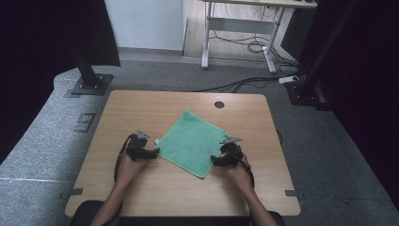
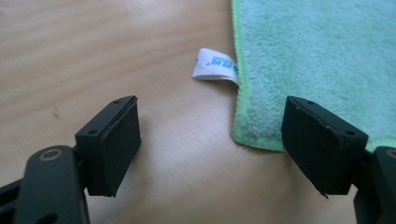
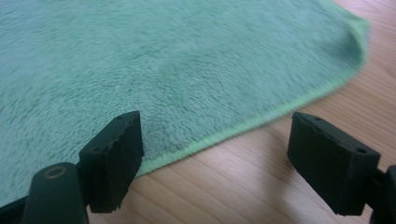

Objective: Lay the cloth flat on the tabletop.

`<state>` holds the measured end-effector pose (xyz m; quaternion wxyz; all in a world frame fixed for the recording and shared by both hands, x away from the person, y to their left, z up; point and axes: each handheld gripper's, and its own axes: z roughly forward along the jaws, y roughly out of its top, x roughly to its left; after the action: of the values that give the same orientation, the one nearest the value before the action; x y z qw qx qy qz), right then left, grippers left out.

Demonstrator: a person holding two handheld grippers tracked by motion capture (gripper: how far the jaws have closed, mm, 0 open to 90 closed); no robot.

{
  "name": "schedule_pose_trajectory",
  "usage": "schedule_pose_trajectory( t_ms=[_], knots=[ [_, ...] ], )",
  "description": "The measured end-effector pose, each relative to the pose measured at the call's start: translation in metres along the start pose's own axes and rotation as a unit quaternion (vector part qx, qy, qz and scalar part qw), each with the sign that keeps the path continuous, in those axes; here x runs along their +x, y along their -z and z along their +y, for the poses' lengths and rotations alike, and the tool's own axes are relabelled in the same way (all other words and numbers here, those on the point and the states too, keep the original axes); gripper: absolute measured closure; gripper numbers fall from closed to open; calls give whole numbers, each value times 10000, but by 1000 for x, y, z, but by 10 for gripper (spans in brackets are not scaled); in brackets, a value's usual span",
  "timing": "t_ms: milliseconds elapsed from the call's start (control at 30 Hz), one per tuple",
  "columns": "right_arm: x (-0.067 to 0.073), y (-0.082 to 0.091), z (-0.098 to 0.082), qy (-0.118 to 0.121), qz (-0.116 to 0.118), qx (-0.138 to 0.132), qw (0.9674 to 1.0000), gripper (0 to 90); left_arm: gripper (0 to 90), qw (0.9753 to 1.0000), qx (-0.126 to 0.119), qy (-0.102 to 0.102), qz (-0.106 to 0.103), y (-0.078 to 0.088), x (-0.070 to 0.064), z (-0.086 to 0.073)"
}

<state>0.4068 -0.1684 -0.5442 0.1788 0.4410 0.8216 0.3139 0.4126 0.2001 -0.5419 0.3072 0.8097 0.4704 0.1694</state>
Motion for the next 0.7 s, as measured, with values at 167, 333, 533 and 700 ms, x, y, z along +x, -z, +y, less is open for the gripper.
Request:
schedule_pose_trajectory(
  t_ms=[167, 333, 533, 700],
  knots=[
    [-16, 5, -5, -167, -180, 12, 9997, 186, 199, 9978, 217, -452, -436, 11, -31, -7],
    [-31, 9, -11, -362, -234, 24, 9991, 186, 177, 9968, -154, -597, -506, 17, -39, 10],
    [-31, 9, -11, -320, -278, -4, 9991, 184, 178, 9986, 109, -505, -147, -11, -24, 16],
    [-29, 11, -15, -356, -185, 2, 9992, 191, 184, 9985, 72, -487, -246, -3, -27, 4]
  ],
)
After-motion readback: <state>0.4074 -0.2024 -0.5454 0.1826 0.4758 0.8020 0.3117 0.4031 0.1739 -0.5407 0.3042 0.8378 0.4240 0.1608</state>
